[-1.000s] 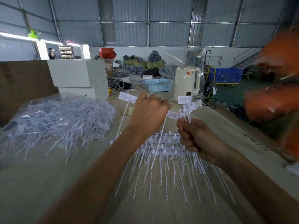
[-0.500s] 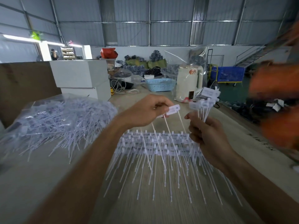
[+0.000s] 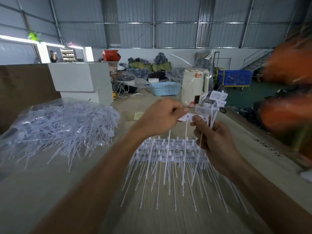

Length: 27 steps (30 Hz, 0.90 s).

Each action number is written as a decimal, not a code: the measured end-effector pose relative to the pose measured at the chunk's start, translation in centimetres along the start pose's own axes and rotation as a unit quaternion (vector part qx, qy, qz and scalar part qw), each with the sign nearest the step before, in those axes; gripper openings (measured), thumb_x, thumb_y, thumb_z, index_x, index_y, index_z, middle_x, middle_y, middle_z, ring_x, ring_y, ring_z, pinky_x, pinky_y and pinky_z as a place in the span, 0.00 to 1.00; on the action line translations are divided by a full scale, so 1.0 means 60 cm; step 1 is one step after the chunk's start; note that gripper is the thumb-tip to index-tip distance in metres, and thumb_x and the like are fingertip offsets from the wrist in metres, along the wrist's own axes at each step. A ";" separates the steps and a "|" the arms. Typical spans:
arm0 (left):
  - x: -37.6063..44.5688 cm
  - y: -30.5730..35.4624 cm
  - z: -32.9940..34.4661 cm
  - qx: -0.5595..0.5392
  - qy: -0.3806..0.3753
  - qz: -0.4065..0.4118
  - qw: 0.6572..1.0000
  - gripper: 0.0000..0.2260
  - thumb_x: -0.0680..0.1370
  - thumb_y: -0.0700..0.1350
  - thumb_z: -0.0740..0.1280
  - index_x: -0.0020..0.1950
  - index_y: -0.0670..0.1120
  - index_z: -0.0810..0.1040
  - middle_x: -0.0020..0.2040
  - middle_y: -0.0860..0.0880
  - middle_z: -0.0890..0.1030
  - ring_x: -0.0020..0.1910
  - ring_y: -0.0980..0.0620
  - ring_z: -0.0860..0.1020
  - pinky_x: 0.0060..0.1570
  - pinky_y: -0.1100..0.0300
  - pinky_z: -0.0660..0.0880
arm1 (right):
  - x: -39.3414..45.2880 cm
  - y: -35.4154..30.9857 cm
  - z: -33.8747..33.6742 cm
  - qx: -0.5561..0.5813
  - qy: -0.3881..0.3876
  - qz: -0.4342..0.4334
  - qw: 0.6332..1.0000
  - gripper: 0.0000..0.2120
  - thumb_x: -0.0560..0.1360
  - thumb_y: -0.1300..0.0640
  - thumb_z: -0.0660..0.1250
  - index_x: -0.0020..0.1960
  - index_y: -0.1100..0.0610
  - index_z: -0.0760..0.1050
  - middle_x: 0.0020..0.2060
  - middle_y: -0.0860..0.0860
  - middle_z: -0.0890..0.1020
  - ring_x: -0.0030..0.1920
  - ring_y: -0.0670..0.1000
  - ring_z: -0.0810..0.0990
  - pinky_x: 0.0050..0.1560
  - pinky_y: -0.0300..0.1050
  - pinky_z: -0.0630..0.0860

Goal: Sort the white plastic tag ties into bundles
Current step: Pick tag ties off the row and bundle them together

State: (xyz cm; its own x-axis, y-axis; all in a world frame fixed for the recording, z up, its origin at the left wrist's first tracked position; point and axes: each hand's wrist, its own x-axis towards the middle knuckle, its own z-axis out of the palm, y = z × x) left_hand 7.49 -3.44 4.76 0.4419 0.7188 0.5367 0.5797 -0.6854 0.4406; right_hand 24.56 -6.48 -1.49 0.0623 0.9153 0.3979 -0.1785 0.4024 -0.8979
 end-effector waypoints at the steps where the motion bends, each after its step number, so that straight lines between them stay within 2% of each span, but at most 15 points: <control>1: 0.002 0.003 0.006 0.000 0.010 -0.006 1.000 0.18 0.83 0.50 0.63 0.33 0.50 0.72 0.28 0.53 0.77 0.30 0.57 0.79 0.43 0.45 0.80 | 0.000 0.001 0.000 -0.016 0.006 -0.011 1.000 0.16 0.73 0.46 0.69 0.41 0.60 0.80 0.25 0.50 0.65 0.25 0.48 0.59 0.26 0.41 0.59; 5: 0.004 0.007 0.015 -0.084 -0.018 -0.062 0.994 0.21 0.83 0.47 0.63 0.29 0.49 0.70 0.21 0.59 0.72 0.25 0.66 0.75 0.52 0.41 0.80 | -0.005 0.000 0.001 -0.102 0.009 -0.091 0.991 0.20 0.74 0.45 0.68 0.43 0.64 0.78 0.26 0.55 0.66 0.25 0.49 0.62 0.27 0.41 0.62; 7: 0.001 0.006 0.008 -0.132 -0.045 -0.096 0.985 0.25 0.83 0.45 0.64 0.25 0.50 0.76 0.22 0.57 0.76 0.23 0.66 0.73 0.55 0.44 0.79 | -0.008 0.001 0.002 -0.137 -0.003 -0.139 0.981 0.19 0.75 0.46 0.67 0.43 0.64 0.79 0.25 0.49 0.68 0.25 0.46 0.64 0.29 0.37 0.64; 9: -0.002 0.002 0.001 -0.170 -0.065 -0.116 0.976 0.25 0.82 0.45 0.65 0.24 0.52 0.76 0.22 0.55 0.76 0.24 0.66 0.73 0.46 0.58 0.78 | -0.010 0.004 0.001 -0.169 -0.028 -0.178 0.969 0.20 0.77 0.49 0.66 0.42 0.68 0.76 0.23 0.46 0.65 0.25 0.43 0.62 0.29 0.34 0.62; 10: -0.003 0.000 -0.001 -0.187 -0.074 -0.123 0.972 0.24 0.82 0.45 0.66 0.25 0.51 0.75 0.21 0.57 0.73 0.24 0.66 0.73 0.38 0.63 0.74 | -0.009 0.005 0.000 -0.188 -0.039 -0.193 0.962 0.18 0.78 0.51 0.66 0.40 0.66 0.76 0.23 0.45 0.64 0.24 0.43 0.62 0.29 0.32 0.61; 11: -0.004 -0.003 -0.002 -0.203 -0.085 -0.132 0.967 0.23 0.82 0.45 0.66 0.25 0.51 0.74 0.21 0.58 0.71 0.24 0.64 0.72 0.33 0.66 0.69 | -0.007 0.005 -0.004 -0.213 -0.049 -0.211 0.953 0.13 0.79 0.54 0.66 0.38 0.60 0.75 0.23 0.43 0.65 0.24 0.42 0.62 0.29 0.31 0.60; 12: -0.004 -0.006 0.000 -0.217 -0.098 -0.142 0.961 0.23 0.82 0.44 0.66 0.25 0.51 0.74 0.21 0.58 0.69 0.23 0.62 0.70 0.31 0.65 0.65 | -0.005 0.002 -0.008 -0.244 -0.053 -0.234 0.940 0.12 0.79 0.57 0.66 0.37 0.50 0.73 0.24 0.41 0.67 0.25 0.40 0.65 0.30 0.28 0.60; 14: -0.003 -0.010 0.004 -0.238 -0.125 -0.164 0.949 0.20 0.81 0.43 0.66 0.28 0.49 0.75 0.23 0.55 0.67 0.24 0.57 0.64 0.30 0.61 0.60 | 0.001 -0.007 -0.015 -0.321 -0.054 -0.289 0.900 0.20 0.80 0.63 0.66 0.40 0.40 0.68 0.30 0.35 0.73 0.30 0.36 0.71 0.35 0.26 0.63; 16: -0.004 -0.012 0.006 -0.251 -0.139 -0.175 0.942 0.18 0.81 0.44 0.67 0.31 0.46 0.74 0.24 0.53 0.66 0.24 0.55 0.62 0.30 0.60 0.59 | 0.006 -0.012 -0.023 -0.355 -0.056 -0.317 0.878 0.17 0.80 0.60 0.66 0.42 0.39 0.68 0.34 0.34 0.76 0.34 0.35 0.74 0.37 0.26 0.65; 18: -0.005 -0.012 0.005 -0.265 -0.140 -0.164 0.940 0.19 0.81 0.45 0.66 0.30 0.48 0.73 0.25 0.53 0.66 0.25 0.55 0.62 0.29 0.62 0.60 | 0.006 -0.008 -0.027 -0.334 -0.048 -0.287 0.896 0.10 0.81 0.52 0.65 0.41 0.43 0.72 0.33 0.40 0.78 0.35 0.40 0.77 0.37 0.34 0.70; 19: -0.006 -0.011 0.003 -0.259 -0.140 -0.147 0.944 0.19 0.82 0.46 0.66 0.30 0.48 0.72 0.26 0.53 0.66 0.26 0.55 0.63 0.30 0.62 0.63 | 0.007 -0.002 -0.028 -0.308 -0.049 -0.248 0.917 0.10 0.81 0.50 0.64 0.41 0.48 0.74 0.32 0.42 0.78 0.35 0.41 0.78 0.38 0.36 0.72; 21: -0.006 -0.009 -0.005 -0.204 -0.122 -0.106 0.966 0.19 0.82 0.47 0.66 0.30 0.49 0.70 0.26 0.57 0.67 0.27 0.57 0.67 0.37 0.60 0.70 | 0.007 0.009 -0.023 -0.273 -0.052 -0.193 0.941 0.12 0.81 0.51 0.63 0.40 0.51 0.74 0.30 0.40 0.76 0.34 0.40 0.75 0.40 0.33 0.72; 23: -0.004 -0.005 -0.008 -0.089 -0.081 -0.051 0.991 0.18 0.82 0.47 0.66 0.32 0.48 0.72 0.26 0.58 0.72 0.28 0.60 0.72 0.47 0.56 0.75 | 0.008 0.013 -0.015 -0.265 -0.057 -0.143 0.952 0.14 0.83 0.51 0.61 0.41 0.57 0.72 0.29 0.43 0.71 0.34 0.44 0.72 0.41 0.39 0.72; 24: -0.004 -0.001 -0.008 -0.021 -0.064 -0.021 0.997 0.17 0.82 0.48 0.66 0.34 0.47 0.74 0.29 0.57 0.75 0.30 0.59 0.75 0.48 0.56 0.75 | 0.008 0.015 -0.013 -0.255 -0.061 -0.118 0.958 0.16 0.83 0.50 0.60 0.41 0.59 0.69 0.29 0.44 0.68 0.32 0.45 0.70 0.39 0.41 0.71; 27: -0.005 0.012 -0.003 0.133 -0.043 0.029 0.990 0.15 0.82 0.52 0.64 0.37 0.48 0.73 0.32 0.54 0.75 0.33 0.56 0.74 0.35 0.58 0.68 | 0.006 0.020 -0.008 -0.241 -0.059 -0.078 0.966 0.19 0.83 0.47 0.57 0.38 0.57 0.62 0.27 0.45 0.64 0.28 0.46 0.63 0.32 0.41 0.64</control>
State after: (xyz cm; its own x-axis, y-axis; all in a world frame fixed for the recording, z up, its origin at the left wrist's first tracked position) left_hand 7.66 -4.17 5.05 0.5299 0.6945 0.4866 0.7060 -0.6792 0.2005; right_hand 24.87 -5.67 -2.50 -0.0656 0.8463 0.5287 0.3036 0.5216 -0.7973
